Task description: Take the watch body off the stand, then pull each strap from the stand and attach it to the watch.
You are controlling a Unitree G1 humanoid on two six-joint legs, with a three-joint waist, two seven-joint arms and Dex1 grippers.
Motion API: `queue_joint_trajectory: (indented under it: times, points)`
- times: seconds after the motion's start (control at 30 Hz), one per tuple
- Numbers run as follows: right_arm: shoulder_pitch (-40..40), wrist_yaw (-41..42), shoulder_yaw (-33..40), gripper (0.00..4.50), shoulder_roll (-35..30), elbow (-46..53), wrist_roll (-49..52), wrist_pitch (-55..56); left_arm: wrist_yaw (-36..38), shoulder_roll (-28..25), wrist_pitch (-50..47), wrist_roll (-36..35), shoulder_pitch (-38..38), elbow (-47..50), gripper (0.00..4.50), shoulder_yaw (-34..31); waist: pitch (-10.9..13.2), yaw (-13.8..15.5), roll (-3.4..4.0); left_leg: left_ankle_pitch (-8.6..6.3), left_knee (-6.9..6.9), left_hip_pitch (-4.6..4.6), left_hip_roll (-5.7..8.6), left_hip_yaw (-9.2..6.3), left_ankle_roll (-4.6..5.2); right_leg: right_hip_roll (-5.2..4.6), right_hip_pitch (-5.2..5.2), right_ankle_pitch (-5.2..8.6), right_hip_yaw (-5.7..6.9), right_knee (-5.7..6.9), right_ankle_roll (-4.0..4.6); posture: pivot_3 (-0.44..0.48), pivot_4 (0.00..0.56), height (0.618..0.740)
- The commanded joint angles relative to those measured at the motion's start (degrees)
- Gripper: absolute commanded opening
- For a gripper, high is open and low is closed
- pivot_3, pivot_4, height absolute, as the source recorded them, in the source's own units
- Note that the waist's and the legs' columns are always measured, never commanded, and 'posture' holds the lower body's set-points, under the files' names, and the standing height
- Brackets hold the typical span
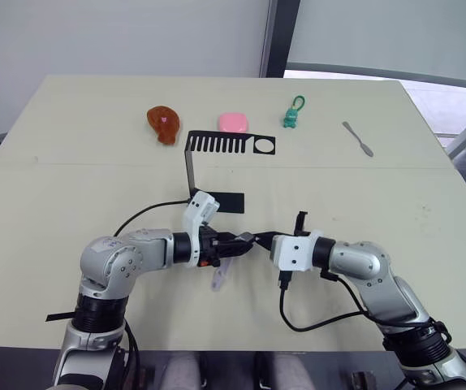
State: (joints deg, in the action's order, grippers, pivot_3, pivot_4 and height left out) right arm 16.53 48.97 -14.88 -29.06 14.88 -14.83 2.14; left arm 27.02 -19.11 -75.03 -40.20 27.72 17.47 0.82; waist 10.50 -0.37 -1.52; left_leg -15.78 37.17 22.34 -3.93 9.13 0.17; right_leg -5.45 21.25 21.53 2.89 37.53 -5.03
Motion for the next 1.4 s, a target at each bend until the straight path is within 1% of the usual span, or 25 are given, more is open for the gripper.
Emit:
queue_joint_trajectory:
  times: [0.03,0.2,0.3,0.33,0.37,0.47,0.53,0.57,0.67,0.73,0.8,0.9,0.93,1.03,1.07,1.13,1.17,1.27,1.4]
  points:
    - [0.06,1.92,-3.42,0.00,0.73,6.31,3.60,2.20,1.42,1.27,1.40,-0.88,0.45,1.35,1.60,2.91,0.00,0.01,0.00,0.00,0.00,0.00,0.00,0.00,0.00,0.00,0.00,0.00,0.00,0.00,0.00,0.000,0.150,0.740]
    - [-1.86,2.90,-1.64,0.00,-1.67,6.76,5.74,1.26,2.12,0.30,1.91,-0.70,0.53,1.03,1.60,2.42,0.00,0.03,0.00,0.00,-0.01,0.01,0.00,0.00,0.00,-0.01,0.00,0.00,0.00,0.00,0.00,0.000,0.150,0.740]
    - [-2.28,3.21,-1.42,0.93,-2.64,6.70,6.76,0.85,2.26,0.43,2.06,-0.83,0.56,1.04,1.60,2.43,0.00,-0.06,0.00,0.00,-0.01,0.00,-0.01,0.00,0.00,0.00,0.00,0.00,-0.01,0.00,0.00,0.000,0.150,0.740]
    - [-2.37,3.31,-1.40,1.34,-2.98,6.71,6.91,0.89,2.29,0.51,2.09,-0.90,0.55,1.07,1.60,2.43,0.00,-0.05,0.00,0.00,-0.01,0.00,-0.01,0.00,0.00,0.01,0.01,0.00,0.00,0.00,0.00,0.000,0.150,0.740]
    - [-2.41,3.48,-1.43,1.78,-3.41,6.67,6.90,1.01,2.34,0.57,2.16,-0.98,0.54,1.08,1.60,2.43,0.00,-0.05,0.00,0.00,-0.01,0.00,-0.01,0.00,0.00,0.00,0.01,0.00,-0.01,0.00,0.00,0.000,0.150,0.740]
    - [-2.85,3.70,-0.66,3.38,-5.07,6.46,6.89,1.86,2.54,0.34,2.22,-1.30,0.24,1.33,1.60,2.17,0.00,0.04,0.00,0.00,0.00,0.00,0.00,0.00,0.00,0.00,0.01,0.00,-0.01,0.00,0.00,0.000,0.150,0.740]
    - [-3.61,3.89,0.35,4.33,-6.46,6.55,7.38,2.50,2.79,-0.07,2.34,-1.46,-0.03,1.45,1.60,1.78,0.01,0.10,-0.01,0.00,0.00,0.01,0.01,0.00,0.00,-0.02,0.01,0.00,0.00,0.00,0.00,0.000,0.150,0.740]
    - [-4.05,3.97,0.84,4.43,-7.20,6.68,7.70,2.74,3.07,-0.35,2.60,-1.53,-0.19,1.55,1.60,1.62,0.01,0.11,-0.02,0.00,0.00,0.02,0.02,0.00,0.00,-0.03,0.01,0.00,0.00,-0.01,0.00,0.000,0.150,0.740]
    - [-5.59,3.55,2.96,4.43,-9.55,7.09,8.82,3.89,4.60,-1.43,3.69,-2.11,-1.01,2.07,1.60,0.62,0.01,0.09,-0.02,0.00,0.00,0.02,0.01,0.00,0.00,-0.02,0.01,0.00,0.00,-0.01,0.00,0.000,0.150,0.740]
    - [-7.04,2.38,5.48,4.43,-10.96,7.13,9.73,5.38,7.32,-3.27,5.72,-2.63,-2.12,2.80,1.60,0.07,0.01,0.00,-0.02,0.00,-0.01,0.02,0.00,0.00,0.00,-0.02,0.01,0.00,0.00,-0.01,0.00,0.000,0.150,0.740]
    - [-9.09,1.24,8.80,4.43,-12.04,6.96,11.20,7.79,12.14,-6.08,10.60,-2.43,-3.88,3.67,1.60,0.00,0.02,-0.05,-0.01,0.00,-0.03,0.02,0.00,0.01,0.00,-0.02,0.03,0.00,-0.01,-0.01,0.00,0.000,0.150,0.740]
    - [-13.03,-0.11,14.41,4.43,-12.87,6.98,14.13,10.55,20.26,-9.72,22.08,0.05,-6.40,4.26,1.60,0.39,0.02,0.06,-0.01,0.01,-0.03,0.02,-0.01,0.01,-0.01,-0.01,0.03,0.01,0.00,-0.01,0.02,0.000,0.150,0.740]
    - [-15.02,-0.08,16.38,4.43,-13.27,7.02,15.26,11.38,23.13,-10.73,27.26,1.73,-7.10,3.98,1.60,0.66,0.02,0.12,0.00,0.01,-0.02,0.02,0.00,0.01,-0.02,-0.02,0.03,0.01,0.00,-0.03,0.03,0.000,0.150,0.740]
    - [-23.32,1.08,22.82,4.43,-14.29,6.85,19.48,17.04,35.05,-16.12,48.28,10.74,-9.74,0.06,1.60,3.01,0.02,0.38,0.00,0.00,-0.06,0.01,0.02,0.00,-0.01,-0.03,-0.03,0.02,0.04,-0.12,0.03,0.000,0.150,0.740]
    - [-25.26,1.45,23.98,4.43,-14.52,6.88,20.38,18.67,37.53,-17.04,53.35,12.67,-10.29,-1.45,1.60,3.47,0.02,0.40,0.01,-0.01,-0.09,0.02,0.03,0.01,-0.02,-0.03,-0.04,0.02,0.04,-0.15,0.04,0.000,0.150,0.740]
    - [-30.85,2.02,26.98,4.43,-14.75,7.02,22.00,22.28,43.44,-18.49,66.40,16.92,-10.72,-5.70,1.60,4.64,0.02,0.29,0.01,-0.02,-0.10,-0.01,0.06,0.07,0.00,-0.04,-0.05,0.02,0.01,-0.16,0.04,0.000,0.150,0.740]
    - [-32.60,2.06,27.82,4.43,-14.88,7.05,22.38,23.47,45.28,-18.62,70.63,18.01,-10.67,-7.22,1.60,4.89,0.02,0.28,0.01,-0.02,-0.09,-0.01,0.06,0.07,0.02,-0.05,-0.05,0.02,0.01,-0.15,0.05,0.000,0.150,0.740]
    - [-36.70,1.48,30.07,4.43,-14.62,7.30,23.41,25.71,47.15,-17.39,78.25,19.58,-9.58,-10.25,1.60,5.20,0.02,0.00,0.01,-0.05,-0.09,-0.06,0.04,0.07,0.07,-0.07,-0.11,0.02,-0.02,-0.14,0.05,0.000,0.150,0.740]
    - [-40.81,0.71,32.01,4.43,-13.96,6.65,23.36,27.76,46.69,-16.00,81.71,21.45,-8.52,-11.48,1.60,6.68,0.02,0.14,0.01,-0.06,-0.11,-0.07,-0.01,0.04,0.07,-0.04,-0.11,0.02,0.00,-0.13,0.05,0.000,0.150,0.740]
